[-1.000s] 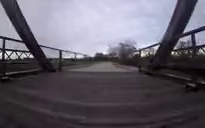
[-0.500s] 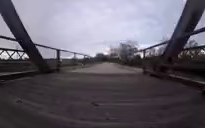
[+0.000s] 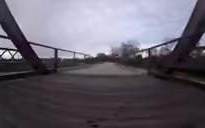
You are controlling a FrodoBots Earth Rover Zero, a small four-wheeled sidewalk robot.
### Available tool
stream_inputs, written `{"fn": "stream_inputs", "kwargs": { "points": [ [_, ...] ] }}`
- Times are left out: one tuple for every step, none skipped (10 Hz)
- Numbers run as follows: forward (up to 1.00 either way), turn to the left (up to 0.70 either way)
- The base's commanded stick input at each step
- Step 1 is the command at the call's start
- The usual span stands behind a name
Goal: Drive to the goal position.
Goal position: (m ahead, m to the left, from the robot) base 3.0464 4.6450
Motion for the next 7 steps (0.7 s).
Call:
{"fn": "stream_inputs", "kwargs": {
  "points": [
    [1.0,0.0],
    [1.0,0.0],
    [1.0,0.0],
    [1.0,0.0],
    [1.0,0.0],
    [1.0,-0.1],
    [1.0,-0.4]
  ]
}}
